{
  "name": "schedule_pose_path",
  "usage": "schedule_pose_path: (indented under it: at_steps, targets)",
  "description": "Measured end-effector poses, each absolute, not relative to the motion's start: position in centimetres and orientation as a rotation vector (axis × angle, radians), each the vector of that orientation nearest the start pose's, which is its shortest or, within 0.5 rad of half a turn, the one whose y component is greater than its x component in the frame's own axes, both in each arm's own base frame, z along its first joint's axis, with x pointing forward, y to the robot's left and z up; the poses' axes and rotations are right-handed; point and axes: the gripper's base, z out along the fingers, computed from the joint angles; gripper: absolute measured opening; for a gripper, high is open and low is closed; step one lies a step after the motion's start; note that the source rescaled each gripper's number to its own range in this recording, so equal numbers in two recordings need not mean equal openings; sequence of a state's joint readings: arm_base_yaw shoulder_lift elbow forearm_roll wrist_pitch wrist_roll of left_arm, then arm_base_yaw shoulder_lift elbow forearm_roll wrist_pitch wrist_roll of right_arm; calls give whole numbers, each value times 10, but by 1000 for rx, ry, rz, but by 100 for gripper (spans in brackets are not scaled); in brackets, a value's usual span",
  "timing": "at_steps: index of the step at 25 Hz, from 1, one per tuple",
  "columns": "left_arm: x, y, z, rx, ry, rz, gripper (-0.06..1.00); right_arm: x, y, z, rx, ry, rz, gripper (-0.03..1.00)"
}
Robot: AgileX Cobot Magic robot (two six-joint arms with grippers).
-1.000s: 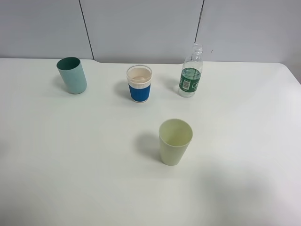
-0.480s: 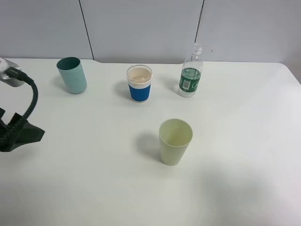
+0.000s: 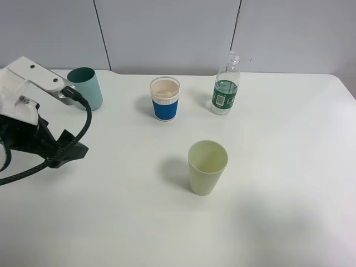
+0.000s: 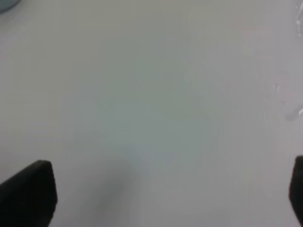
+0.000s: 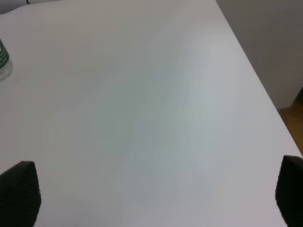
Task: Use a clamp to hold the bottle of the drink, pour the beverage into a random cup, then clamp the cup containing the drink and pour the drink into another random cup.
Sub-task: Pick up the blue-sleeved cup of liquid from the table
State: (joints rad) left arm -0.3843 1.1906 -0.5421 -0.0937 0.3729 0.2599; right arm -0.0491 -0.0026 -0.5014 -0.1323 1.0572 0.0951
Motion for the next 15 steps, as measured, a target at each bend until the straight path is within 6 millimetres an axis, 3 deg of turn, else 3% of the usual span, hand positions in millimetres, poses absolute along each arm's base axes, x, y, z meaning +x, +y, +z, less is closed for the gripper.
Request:
schedule_pose_path:
  at_steps: [15]
  targets:
    - [227,-102,171,766,2318,-94,100,-6,-10,279,153,2026,-129,100]
